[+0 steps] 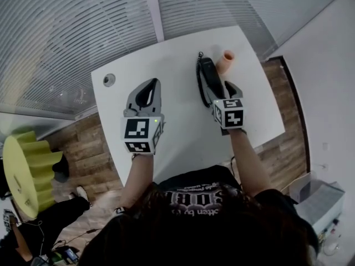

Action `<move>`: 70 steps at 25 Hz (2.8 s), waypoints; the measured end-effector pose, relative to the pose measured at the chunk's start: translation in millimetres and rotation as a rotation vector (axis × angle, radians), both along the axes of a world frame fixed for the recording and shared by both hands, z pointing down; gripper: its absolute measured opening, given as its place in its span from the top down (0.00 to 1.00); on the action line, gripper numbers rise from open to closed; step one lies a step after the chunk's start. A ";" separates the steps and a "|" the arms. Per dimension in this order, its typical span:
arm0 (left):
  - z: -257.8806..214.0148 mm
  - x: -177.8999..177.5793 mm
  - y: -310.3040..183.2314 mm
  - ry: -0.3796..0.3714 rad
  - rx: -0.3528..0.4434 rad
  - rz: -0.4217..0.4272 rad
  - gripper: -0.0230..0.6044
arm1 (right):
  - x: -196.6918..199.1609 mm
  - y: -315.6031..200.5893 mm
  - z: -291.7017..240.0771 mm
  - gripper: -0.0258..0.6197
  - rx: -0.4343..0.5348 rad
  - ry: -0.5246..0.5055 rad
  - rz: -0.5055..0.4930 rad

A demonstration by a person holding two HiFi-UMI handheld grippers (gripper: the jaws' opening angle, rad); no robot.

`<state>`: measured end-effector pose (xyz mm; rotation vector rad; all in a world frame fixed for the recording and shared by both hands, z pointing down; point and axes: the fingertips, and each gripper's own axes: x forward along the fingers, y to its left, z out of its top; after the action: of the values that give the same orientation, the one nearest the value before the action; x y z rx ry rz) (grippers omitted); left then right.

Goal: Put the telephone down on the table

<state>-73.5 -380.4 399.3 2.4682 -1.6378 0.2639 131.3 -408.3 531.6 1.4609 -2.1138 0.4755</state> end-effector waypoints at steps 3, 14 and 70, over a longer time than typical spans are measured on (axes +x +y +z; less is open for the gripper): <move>-1.8 2.5 3.3 0.003 0.007 0.010 0.96 | -5.1 8.9 -21.2 0.52 0.028 -0.062 0.000; -12.4 7.7 22.7 0.004 0.034 0.052 0.96 | -13.6 39.9 -100.3 0.88 0.253 -0.120 0.031; -29.9 5.1 31.6 0.047 0.092 0.081 0.96 | -31.9 67.7 -146.7 0.91 0.362 -0.121 0.043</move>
<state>-68.3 -348.8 369.4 2.5918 -1.5671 0.1428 99.5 -340.6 384.9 1.7141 -2.3597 0.2051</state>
